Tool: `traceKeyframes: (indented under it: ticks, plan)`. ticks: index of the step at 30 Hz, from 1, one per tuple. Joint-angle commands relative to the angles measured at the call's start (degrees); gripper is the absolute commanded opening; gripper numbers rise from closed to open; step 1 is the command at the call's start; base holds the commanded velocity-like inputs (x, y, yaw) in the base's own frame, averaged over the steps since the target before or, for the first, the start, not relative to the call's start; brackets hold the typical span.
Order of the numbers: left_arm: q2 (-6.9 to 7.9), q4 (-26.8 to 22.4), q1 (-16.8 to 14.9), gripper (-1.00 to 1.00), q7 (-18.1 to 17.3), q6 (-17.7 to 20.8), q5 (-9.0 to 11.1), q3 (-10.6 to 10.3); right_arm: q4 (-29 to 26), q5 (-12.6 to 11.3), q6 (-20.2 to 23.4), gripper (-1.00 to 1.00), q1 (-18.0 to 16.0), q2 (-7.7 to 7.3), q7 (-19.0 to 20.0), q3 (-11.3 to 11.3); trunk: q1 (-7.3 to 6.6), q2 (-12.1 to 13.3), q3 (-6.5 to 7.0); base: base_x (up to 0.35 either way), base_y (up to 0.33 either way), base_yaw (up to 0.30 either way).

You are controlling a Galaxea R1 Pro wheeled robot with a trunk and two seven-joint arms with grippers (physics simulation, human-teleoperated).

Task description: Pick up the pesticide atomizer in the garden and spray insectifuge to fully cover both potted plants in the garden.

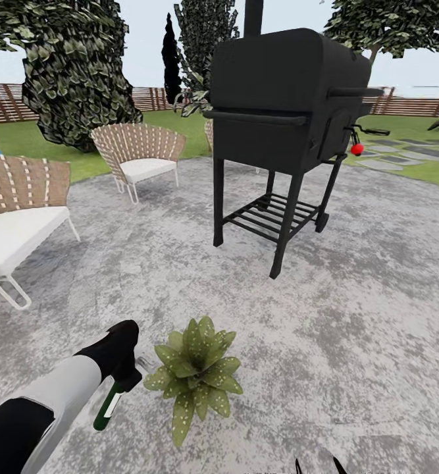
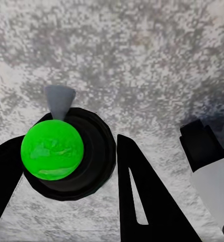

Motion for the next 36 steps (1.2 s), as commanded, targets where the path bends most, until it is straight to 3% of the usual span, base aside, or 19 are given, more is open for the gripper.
traceKeyframes:
  ticks: [1,10,36]
  plan:
    - [0.05,-0.1,0.0,-1.0,-0.6,0.2,-0.5,-0.2,0.1,0.6,-0.1,1.0,0.0,0.0,-0.6,-0.1,-0.01,0.0,-0.05,0.0,0.0,-0.283]
    - [0.23,0.1,0.1,-1.0,-0.6,0.2,-0.6,-0.2,0.1,0.6,-0.1,1.0,0.0,0.0,-0.6,-0.1,-0.01,0.0,-0.05,-0.15,0.165,-0.264]
    - [0.14,-0.2,0.0,-1.0,-0.7,0.4,-0.5,0.1,0.1,0.6,-0.1,1.0,0.0,0.0,-0.6,-0.1,-0.01,0.0,-1.15,-0.024,0.328,-0.204]
